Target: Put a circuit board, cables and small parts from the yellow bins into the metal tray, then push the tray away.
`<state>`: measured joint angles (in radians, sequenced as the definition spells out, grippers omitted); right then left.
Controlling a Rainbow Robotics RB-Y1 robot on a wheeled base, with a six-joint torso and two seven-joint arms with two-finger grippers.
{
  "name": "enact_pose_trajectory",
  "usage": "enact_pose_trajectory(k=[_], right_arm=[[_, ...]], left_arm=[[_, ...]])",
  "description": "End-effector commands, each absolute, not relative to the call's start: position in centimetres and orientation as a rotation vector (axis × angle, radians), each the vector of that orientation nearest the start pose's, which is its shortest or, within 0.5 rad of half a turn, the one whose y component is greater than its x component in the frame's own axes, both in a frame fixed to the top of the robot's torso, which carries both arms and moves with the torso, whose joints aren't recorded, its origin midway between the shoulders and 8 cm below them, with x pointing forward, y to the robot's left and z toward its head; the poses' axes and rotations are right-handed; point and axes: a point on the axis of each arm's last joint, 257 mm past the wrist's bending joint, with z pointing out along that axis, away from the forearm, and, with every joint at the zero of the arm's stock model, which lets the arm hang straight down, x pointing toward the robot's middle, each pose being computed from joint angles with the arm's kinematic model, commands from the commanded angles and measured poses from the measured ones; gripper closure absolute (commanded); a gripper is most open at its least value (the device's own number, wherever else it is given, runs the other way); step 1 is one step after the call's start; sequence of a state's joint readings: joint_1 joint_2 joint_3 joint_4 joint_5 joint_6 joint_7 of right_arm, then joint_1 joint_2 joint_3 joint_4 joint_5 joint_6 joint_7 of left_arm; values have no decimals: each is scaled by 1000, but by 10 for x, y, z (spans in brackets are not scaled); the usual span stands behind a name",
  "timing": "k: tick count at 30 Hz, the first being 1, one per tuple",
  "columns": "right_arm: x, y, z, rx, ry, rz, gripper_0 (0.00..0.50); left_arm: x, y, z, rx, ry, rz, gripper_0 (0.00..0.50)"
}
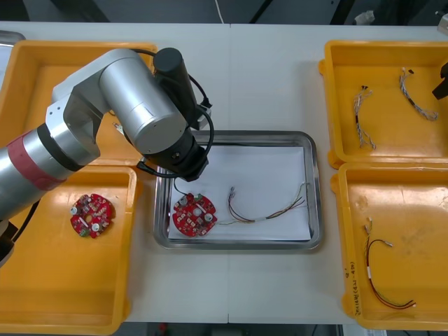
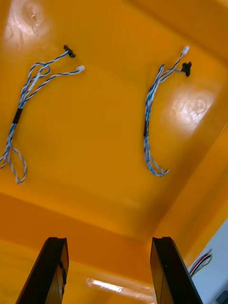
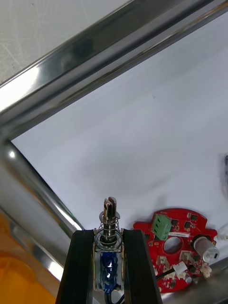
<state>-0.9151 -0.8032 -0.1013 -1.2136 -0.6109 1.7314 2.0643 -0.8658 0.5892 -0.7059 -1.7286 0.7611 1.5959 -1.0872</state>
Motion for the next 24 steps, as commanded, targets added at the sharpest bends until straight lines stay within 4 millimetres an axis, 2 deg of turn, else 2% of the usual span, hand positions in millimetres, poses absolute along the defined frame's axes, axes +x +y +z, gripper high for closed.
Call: enact_pose_trajectory(k=[1,9,16,17,18,20,24], right_arm=[[573,-440,-46,-597,2498,-312,0],[593,-449,-51,-568,2513,-263,0],[607,-452,-50,-546,2533,-295,0],[609,-453,-51,-537,2537,-298,0],[611,-455,-51,-529,2538,-302,0],[615,-455,-53,-519,2540,-303,0],[619,-455,-59,-493,2541,-291,0]], left_arm=[[488,76,-217,565,2613,-18,499],[497,74,-229,541,2605,-38,500],[499,78,-233,532,2612,-32,490],[499,77,-233,532,2611,-34,391],[498,77,-233,532,2612,-35,239],[499,77,-231,529,2611,-34,9],[499,77,-231,525,2611,-36,0]])
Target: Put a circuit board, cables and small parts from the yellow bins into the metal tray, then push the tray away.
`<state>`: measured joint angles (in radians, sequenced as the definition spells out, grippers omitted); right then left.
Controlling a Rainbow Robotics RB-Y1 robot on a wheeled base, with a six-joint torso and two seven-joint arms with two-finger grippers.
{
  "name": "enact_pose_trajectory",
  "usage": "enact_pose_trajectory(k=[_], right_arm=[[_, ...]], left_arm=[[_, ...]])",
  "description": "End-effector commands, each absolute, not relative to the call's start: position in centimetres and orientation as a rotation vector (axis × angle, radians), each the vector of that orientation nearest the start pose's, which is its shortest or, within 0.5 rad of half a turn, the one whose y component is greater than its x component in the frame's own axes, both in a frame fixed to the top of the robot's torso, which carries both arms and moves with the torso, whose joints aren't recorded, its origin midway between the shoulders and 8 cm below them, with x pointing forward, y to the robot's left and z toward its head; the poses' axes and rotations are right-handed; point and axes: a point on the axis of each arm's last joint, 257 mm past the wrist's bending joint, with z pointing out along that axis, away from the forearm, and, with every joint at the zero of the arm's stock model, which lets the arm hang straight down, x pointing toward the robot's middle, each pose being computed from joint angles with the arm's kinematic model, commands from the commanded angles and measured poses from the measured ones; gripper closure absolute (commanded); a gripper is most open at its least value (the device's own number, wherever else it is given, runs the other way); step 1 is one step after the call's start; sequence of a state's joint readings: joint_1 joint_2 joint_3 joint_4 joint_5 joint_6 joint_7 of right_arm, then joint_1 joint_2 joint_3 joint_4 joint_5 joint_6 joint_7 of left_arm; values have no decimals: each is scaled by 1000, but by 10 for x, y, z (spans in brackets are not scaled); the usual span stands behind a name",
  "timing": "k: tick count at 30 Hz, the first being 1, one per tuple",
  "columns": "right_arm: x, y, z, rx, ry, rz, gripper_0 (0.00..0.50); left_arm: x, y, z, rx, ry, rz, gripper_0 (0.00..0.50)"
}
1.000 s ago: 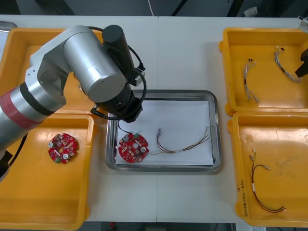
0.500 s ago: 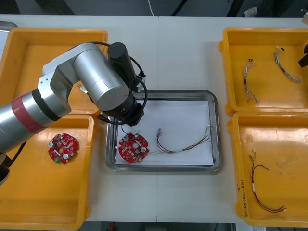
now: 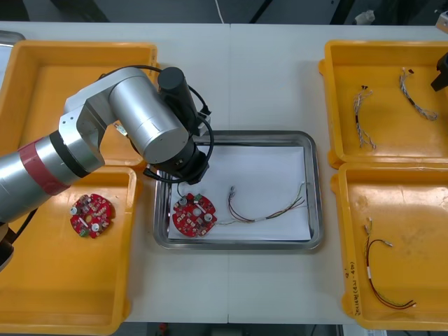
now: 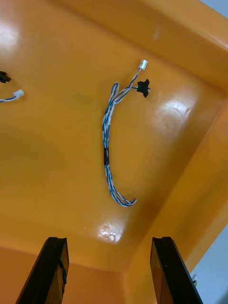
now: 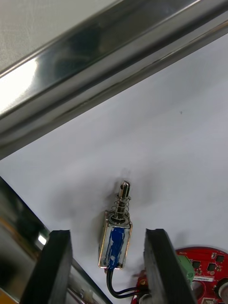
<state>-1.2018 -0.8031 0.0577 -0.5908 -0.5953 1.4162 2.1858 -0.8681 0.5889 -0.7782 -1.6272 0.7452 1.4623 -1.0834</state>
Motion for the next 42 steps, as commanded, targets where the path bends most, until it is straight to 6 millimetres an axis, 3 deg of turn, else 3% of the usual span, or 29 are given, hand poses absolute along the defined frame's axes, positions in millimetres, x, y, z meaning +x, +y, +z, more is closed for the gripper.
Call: enact_pose_trajectory(k=[1,8,15,23,33,42], right_arm=[[620,-454,-61,-487,2540,-282,0],[625,-456,-77,-424,2538,-231,0],[633,-450,-92,-363,2517,-167,0],[641,-440,-112,-297,2487,-90,0],[651,-434,-129,-268,2452,-85,0],[656,-440,-148,-236,2410,-85,0]], left_arm=[[500,77,-230,526,2609,-36,0],[503,78,-222,505,2606,-38,0],[503,84,-187,480,2600,-31,0],[504,105,-153,416,2617,-27,0],[516,151,-123,390,2633,4,0],[540,197,-106,391,2648,36,0]])
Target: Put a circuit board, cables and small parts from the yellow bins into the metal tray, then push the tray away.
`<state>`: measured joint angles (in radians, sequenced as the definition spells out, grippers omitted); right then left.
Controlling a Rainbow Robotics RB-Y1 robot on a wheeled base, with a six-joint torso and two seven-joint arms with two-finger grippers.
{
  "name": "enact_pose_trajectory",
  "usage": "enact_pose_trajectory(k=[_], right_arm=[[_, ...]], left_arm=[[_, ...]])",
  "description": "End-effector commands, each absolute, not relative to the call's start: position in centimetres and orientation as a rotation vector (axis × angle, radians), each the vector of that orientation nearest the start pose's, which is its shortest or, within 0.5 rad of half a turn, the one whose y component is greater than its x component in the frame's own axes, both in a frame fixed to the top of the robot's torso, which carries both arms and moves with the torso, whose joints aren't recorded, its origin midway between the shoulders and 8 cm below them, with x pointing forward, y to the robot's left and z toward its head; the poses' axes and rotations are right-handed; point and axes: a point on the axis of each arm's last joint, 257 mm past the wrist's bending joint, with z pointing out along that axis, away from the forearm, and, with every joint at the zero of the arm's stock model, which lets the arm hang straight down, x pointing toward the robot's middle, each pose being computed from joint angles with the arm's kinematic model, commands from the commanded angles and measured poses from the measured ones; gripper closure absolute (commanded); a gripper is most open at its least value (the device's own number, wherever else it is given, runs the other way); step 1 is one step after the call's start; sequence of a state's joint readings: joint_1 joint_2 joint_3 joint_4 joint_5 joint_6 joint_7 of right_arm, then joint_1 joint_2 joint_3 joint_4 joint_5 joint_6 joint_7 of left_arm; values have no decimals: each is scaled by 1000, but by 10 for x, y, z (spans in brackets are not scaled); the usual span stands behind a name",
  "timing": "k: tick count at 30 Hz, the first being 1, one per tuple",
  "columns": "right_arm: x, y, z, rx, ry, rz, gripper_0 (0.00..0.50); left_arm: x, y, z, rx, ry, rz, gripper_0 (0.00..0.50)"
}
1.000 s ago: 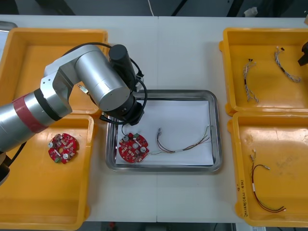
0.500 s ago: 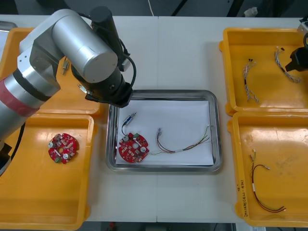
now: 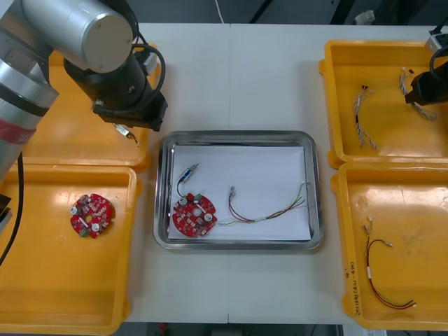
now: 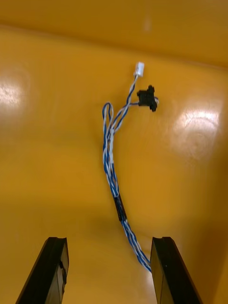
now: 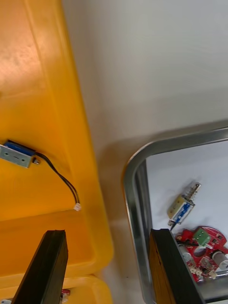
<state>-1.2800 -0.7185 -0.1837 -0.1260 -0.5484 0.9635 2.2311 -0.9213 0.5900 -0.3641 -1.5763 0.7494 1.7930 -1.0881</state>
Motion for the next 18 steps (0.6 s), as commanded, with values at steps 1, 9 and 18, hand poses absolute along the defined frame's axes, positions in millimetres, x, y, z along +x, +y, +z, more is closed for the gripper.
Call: enact_pose_trajectory(k=[1,9,18], right_arm=[[657,-441,-147,-235,2405,-90,0],[661,-447,-151,-230,2374,-109,0],[660,-446,-165,-166,2353,-42,0]], left_arm=[[541,200,-105,390,2647,37,0],[560,235,-95,402,2640,62,0],[582,269,-82,417,2609,93,0]])
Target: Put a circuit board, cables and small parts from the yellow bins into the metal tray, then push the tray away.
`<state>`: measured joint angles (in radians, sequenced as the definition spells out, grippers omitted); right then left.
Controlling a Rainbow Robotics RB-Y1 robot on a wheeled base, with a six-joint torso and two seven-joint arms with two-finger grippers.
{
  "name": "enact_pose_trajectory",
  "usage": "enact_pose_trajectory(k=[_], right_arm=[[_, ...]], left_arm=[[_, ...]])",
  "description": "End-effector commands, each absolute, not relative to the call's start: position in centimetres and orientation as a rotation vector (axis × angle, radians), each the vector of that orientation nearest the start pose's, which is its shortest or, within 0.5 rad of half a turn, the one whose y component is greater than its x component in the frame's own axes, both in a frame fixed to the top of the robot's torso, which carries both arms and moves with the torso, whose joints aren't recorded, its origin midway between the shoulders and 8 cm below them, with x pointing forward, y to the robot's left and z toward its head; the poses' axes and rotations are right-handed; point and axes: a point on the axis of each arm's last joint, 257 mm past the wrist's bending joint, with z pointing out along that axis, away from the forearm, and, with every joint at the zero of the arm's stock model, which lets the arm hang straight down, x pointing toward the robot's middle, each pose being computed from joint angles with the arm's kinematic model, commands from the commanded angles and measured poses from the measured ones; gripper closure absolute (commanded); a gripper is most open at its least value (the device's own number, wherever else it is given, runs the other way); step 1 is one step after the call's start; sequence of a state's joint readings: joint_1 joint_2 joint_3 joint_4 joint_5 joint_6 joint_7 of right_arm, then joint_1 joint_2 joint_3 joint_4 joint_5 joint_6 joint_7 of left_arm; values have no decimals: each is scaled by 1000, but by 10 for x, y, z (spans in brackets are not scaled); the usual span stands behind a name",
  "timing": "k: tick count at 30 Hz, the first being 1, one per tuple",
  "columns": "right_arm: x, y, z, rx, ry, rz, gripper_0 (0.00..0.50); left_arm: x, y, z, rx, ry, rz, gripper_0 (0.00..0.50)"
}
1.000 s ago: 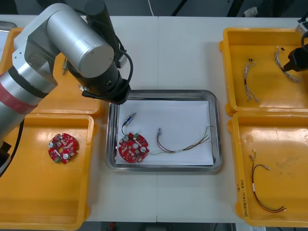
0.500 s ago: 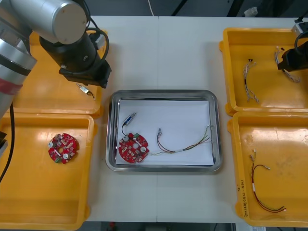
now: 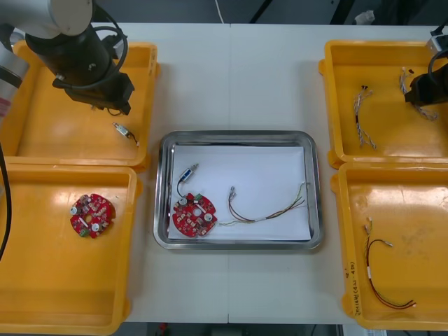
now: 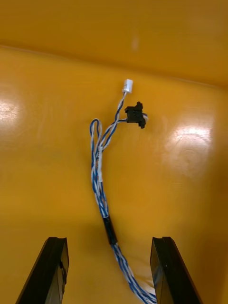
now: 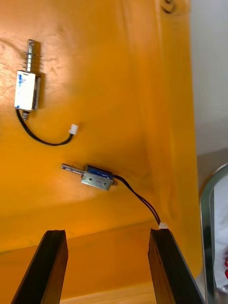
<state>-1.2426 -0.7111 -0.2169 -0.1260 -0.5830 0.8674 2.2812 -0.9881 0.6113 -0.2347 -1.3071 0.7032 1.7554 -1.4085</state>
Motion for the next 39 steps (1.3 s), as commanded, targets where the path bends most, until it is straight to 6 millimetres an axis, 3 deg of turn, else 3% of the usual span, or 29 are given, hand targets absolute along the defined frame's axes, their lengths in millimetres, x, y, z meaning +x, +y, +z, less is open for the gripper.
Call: enact_pose_trajectory(k=[1,13,25,34,35,36,37,38,39], right_arm=[[660,-446,-166,-163,2352,-41,0],[660,-453,-172,-144,2334,-50,0],[657,-455,-187,-106,2321,-12,0],[653,-457,-194,-111,2328,-13,0],[653,-457,-194,-111,2329,-12,16],[653,-457,-194,-115,2329,-14,70],[652,-456,-197,-119,2334,-14,147],[652,-456,-197,-121,2333,-14,287],[652,-455,-198,-124,2333,-13,331]], left_arm=[[584,270,-81,418,2606,96,0],[622,293,-74,353,2528,118,0],[637,308,-69,335,2506,141,0],[650,320,-76,357,2494,126,0],[652,319,-77,356,2490,124,0],[654,320,-78,351,2487,126,0],[655,320,-80,348,2485,127,0],[657,320,-83,343,2484,128,0],[658,320,-84,342,2480,128,0]])
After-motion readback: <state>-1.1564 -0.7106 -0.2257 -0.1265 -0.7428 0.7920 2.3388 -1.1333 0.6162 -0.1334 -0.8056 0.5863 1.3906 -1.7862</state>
